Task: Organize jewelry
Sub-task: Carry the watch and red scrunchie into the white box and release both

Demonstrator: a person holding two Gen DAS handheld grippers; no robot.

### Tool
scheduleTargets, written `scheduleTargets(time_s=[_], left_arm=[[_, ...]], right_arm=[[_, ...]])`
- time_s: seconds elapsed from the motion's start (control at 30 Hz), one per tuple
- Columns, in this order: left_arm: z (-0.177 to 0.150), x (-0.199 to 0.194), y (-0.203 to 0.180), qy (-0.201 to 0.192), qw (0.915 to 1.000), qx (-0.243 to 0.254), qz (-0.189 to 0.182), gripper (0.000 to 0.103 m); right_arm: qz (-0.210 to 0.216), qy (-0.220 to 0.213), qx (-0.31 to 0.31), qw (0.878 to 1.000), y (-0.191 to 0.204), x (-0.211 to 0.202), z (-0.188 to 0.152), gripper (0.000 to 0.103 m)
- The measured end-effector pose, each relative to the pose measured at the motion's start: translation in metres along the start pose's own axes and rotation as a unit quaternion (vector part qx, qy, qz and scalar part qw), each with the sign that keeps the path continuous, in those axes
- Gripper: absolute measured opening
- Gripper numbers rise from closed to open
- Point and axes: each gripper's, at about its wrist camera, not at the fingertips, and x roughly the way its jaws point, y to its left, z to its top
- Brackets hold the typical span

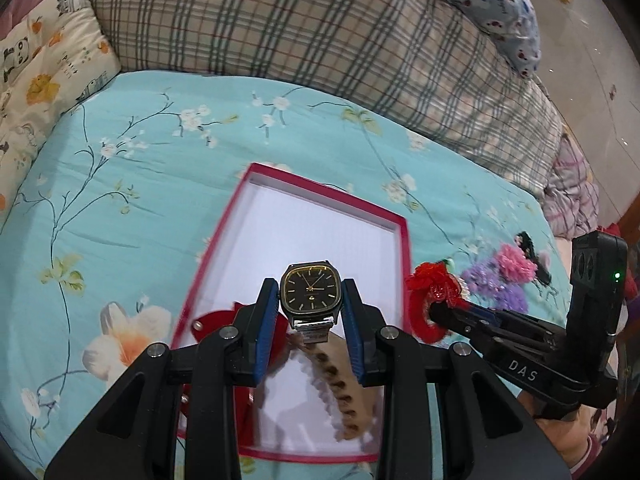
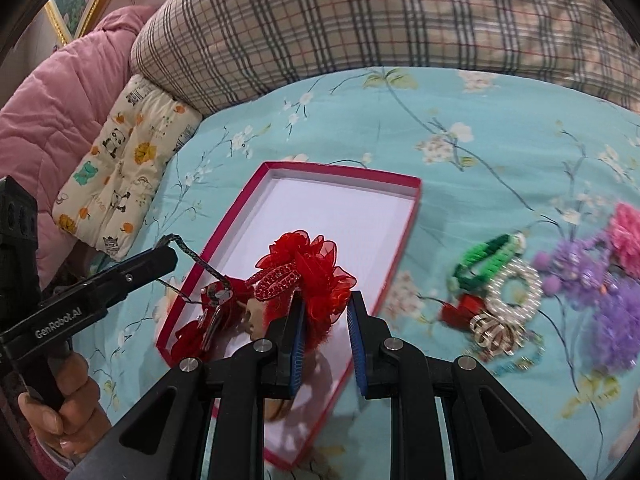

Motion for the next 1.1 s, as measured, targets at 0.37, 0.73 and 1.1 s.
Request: scheduleTargets(time_s=[0.37, 0.73, 1.1], left_arm=[[0.015, 0.034, 0.019, 0.009, 0.9998, -0.010, 0.013, 0.029], [0.012, 0.064, 0.028, 0.033, 0.9990, -0.001, 0.029, 0.029], [-0.009, 0.065, 0.031, 0.054, 0.9976, 0.024, 0.036, 0.029]], right_arm=[[-0.004, 0.023, -0.001, 1.000, -0.001, 0.048, 0.013, 0.020], [-0.012, 0.047, -0.007, 0.999, -0.006, 0.076, 0.017, 0.020], [-0.018, 0.067, -0.018, 0.997, -0.004, 0.087, 0.011, 0.020]])
